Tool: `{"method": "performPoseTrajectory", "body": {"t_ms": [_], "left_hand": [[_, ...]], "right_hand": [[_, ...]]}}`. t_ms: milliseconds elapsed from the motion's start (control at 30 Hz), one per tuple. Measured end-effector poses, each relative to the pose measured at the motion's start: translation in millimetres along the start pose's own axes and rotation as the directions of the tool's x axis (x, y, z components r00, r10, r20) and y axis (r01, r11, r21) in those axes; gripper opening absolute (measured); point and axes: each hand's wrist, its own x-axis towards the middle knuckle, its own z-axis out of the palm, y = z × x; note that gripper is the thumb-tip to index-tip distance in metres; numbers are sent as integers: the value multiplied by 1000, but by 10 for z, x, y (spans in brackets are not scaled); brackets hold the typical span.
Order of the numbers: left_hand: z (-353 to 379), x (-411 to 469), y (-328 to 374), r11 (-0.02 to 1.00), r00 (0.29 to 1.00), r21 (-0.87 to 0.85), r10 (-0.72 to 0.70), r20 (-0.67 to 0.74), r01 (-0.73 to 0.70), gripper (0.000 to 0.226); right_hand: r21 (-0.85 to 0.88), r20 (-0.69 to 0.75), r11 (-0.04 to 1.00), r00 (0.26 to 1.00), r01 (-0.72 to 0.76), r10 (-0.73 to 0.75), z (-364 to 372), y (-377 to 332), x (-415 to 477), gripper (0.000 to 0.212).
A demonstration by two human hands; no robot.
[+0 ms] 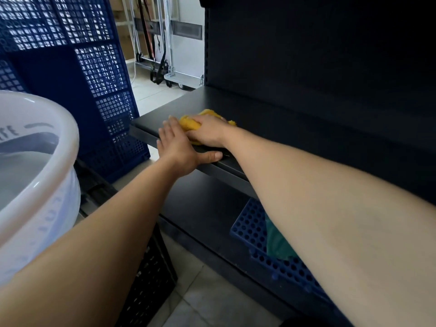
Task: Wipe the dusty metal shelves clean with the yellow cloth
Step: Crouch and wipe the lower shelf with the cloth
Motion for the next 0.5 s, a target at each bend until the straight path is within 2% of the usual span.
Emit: {"method": "performPoseTrajectory", "body": {"t_ms": [167,300,367,433,500], "left_hand": [[-35,-102,7,998,995,60,-28,96,22,133],[-106,-240,3,997,982,70,18,189,-32,126],[-153,-264,5,999,975,41,14,222,-24,121],[-179,-245,-11,1000,972,1,0,235,-1,112],[-193,-245,-28,1000,970,-24,-8,244,15,94]], "right_hand": [[95,-34,995,999,-26,29,-8,147,-288,58],[117,-85,986,988,-117,128,-104,438,-673,58],[110,-146,979,972,-170,185,-129,586,-896,51],[86,-218,975,951,-205,219,-128,628,-1051,40],[40,-254,966,933,-254,255,-100,563,-1076,38]]}}
